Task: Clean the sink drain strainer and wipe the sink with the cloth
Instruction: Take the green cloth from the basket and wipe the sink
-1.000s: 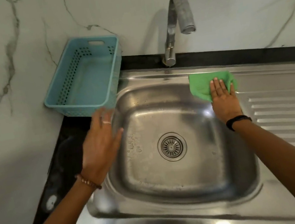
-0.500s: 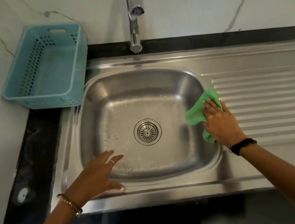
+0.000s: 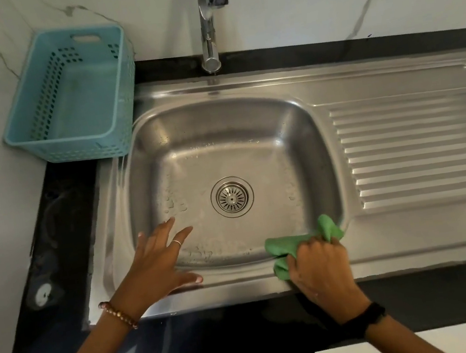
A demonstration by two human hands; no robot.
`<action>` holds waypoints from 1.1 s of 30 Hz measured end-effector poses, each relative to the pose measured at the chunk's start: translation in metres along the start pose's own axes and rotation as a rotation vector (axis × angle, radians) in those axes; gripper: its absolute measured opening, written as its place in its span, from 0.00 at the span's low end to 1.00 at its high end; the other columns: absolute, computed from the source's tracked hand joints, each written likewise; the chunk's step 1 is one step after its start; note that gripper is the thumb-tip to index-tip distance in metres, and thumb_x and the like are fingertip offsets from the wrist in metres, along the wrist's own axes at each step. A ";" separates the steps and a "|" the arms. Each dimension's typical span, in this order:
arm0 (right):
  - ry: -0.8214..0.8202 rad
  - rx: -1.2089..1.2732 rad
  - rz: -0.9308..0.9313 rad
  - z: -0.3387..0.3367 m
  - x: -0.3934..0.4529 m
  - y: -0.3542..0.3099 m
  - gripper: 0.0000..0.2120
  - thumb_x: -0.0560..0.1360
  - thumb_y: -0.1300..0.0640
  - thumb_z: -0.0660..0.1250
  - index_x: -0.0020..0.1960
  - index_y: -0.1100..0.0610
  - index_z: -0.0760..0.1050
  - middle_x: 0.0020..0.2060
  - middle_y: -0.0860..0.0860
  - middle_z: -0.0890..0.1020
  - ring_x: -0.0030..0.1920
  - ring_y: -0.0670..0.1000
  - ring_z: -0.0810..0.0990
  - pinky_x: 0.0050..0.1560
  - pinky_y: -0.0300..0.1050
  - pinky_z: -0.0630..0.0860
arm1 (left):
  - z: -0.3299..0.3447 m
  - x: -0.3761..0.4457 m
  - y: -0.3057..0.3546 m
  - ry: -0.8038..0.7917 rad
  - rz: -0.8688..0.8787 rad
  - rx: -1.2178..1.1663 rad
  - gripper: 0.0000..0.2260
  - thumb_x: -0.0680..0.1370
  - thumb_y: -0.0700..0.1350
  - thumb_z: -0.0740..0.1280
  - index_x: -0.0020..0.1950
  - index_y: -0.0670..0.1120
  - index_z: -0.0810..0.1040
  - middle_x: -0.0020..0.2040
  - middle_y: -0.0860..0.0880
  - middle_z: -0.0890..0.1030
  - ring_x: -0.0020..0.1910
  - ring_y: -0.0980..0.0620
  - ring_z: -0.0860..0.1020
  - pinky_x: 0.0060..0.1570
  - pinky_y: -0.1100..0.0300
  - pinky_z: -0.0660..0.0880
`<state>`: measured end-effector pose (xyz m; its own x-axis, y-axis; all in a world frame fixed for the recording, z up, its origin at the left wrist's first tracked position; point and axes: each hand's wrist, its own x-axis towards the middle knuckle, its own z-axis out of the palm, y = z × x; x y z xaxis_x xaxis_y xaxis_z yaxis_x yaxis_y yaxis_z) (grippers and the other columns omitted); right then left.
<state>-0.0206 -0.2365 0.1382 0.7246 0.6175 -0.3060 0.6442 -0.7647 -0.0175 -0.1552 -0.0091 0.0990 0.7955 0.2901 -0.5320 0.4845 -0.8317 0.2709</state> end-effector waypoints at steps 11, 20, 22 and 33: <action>-0.028 0.153 -0.275 0.007 0.009 -0.116 0.18 0.77 0.51 0.53 0.43 0.60 0.77 0.40 0.56 0.82 0.44 0.56 0.80 0.46 0.44 0.71 | -0.002 -0.017 -0.037 0.274 -0.100 -0.129 0.29 0.78 0.48 0.61 0.75 0.51 0.52 0.77 0.46 0.46 0.76 0.48 0.41 0.72 0.46 0.37; -0.345 0.841 -0.123 0.000 0.060 -0.190 0.16 0.78 0.53 0.53 0.49 0.63 0.75 0.46 0.61 0.79 0.48 0.61 0.76 0.45 0.49 0.69 | -0.022 -0.032 -0.067 0.538 -0.192 -0.347 0.33 0.70 0.24 0.54 0.74 0.43 0.57 0.76 0.43 0.57 0.76 0.47 0.51 0.73 0.51 0.45; -0.526 1.366 0.127 0.001 0.081 -0.194 0.14 0.77 0.55 0.54 0.52 0.61 0.75 0.45 0.58 0.76 0.47 0.57 0.75 0.47 0.49 0.70 | -0.025 -0.033 -0.072 0.569 -0.201 -0.387 0.34 0.68 0.23 0.53 0.73 0.43 0.59 0.75 0.43 0.58 0.76 0.47 0.53 0.74 0.52 0.45; -0.325 2.412 0.480 -0.035 0.175 -0.159 0.10 0.73 0.57 0.56 0.41 0.58 0.75 0.37 0.54 0.78 0.38 0.54 0.75 0.50 0.49 0.74 | -0.040 -0.015 -0.080 0.529 -0.149 -0.461 0.26 0.77 0.34 0.60 0.74 0.43 0.56 0.76 0.45 0.55 0.76 0.50 0.50 0.74 0.59 0.46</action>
<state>0.0126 -0.0005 0.1209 0.4812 0.5636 -0.6714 -0.8751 0.2641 -0.4055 -0.1919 0.0721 0.1170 0.7224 0.6725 -0.1611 0.6129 -0.5149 0.5993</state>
